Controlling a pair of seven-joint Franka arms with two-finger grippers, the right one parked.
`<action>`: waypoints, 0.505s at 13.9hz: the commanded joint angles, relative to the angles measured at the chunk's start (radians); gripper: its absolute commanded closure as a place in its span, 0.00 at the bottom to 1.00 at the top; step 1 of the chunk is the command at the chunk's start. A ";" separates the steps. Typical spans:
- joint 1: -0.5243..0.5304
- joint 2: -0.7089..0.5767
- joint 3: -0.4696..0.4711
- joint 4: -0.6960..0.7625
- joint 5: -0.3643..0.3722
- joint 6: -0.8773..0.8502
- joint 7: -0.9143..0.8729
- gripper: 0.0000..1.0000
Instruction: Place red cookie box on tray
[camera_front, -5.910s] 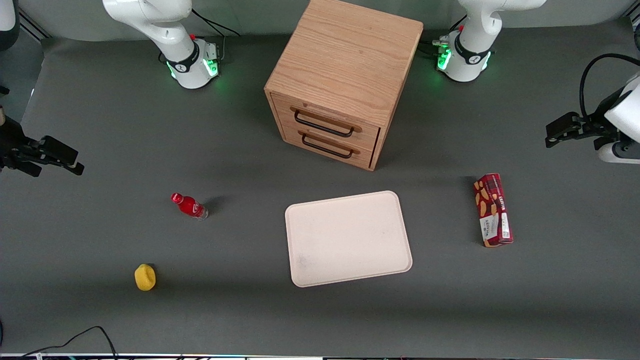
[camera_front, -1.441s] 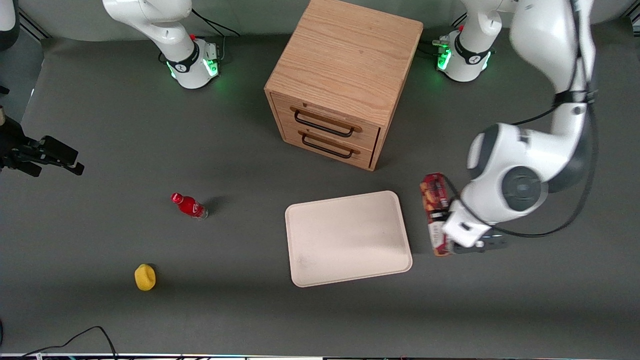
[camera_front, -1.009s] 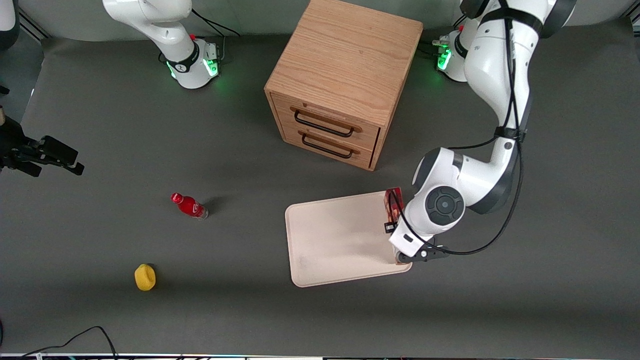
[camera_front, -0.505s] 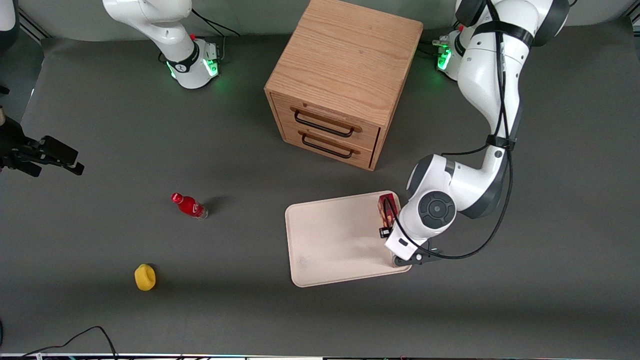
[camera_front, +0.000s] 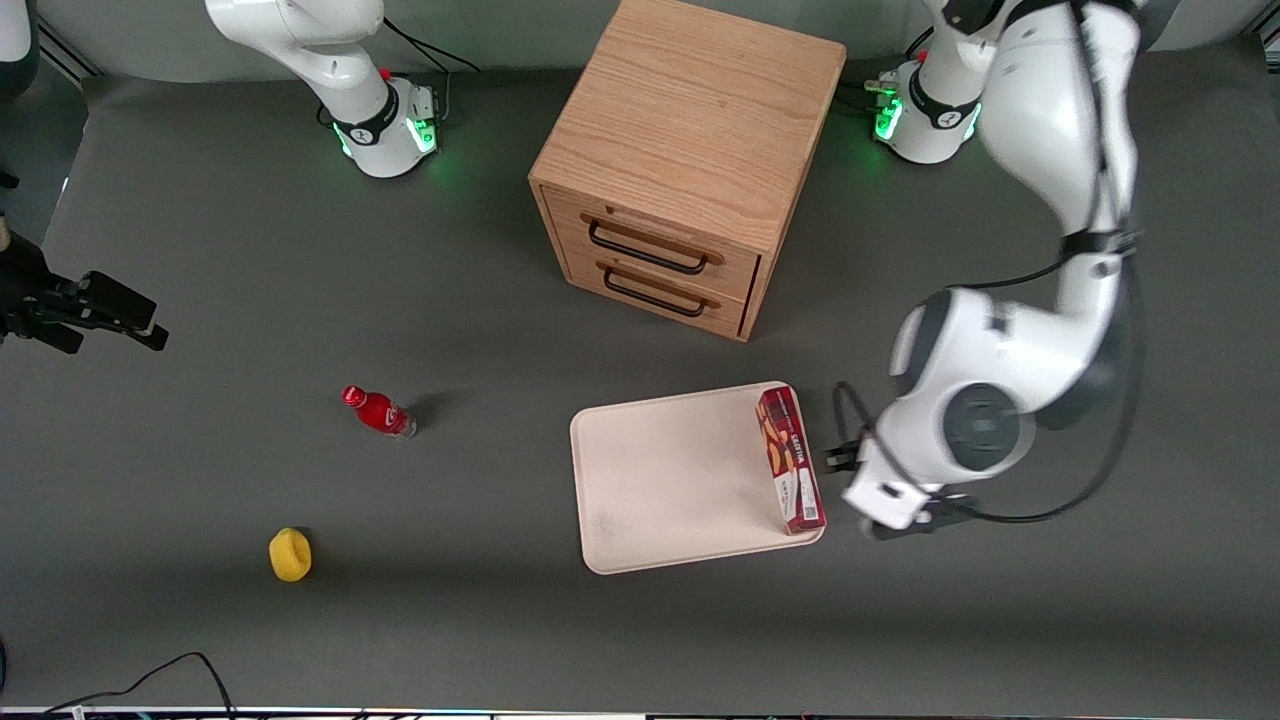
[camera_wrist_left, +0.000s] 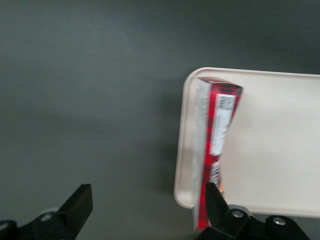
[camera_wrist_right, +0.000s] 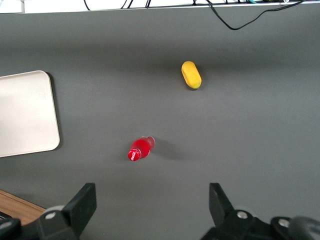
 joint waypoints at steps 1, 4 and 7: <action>0.113 -0.116 -0.005 -0.031 -0.039 -0.151 0.206 0.00; 0.248 -0.199 -0.003 -0.050 -0.041 -0.270 0.404 0.00; 0.337 -0.334 0.003 -0.154 -0.024 -0.269 0.554 0.00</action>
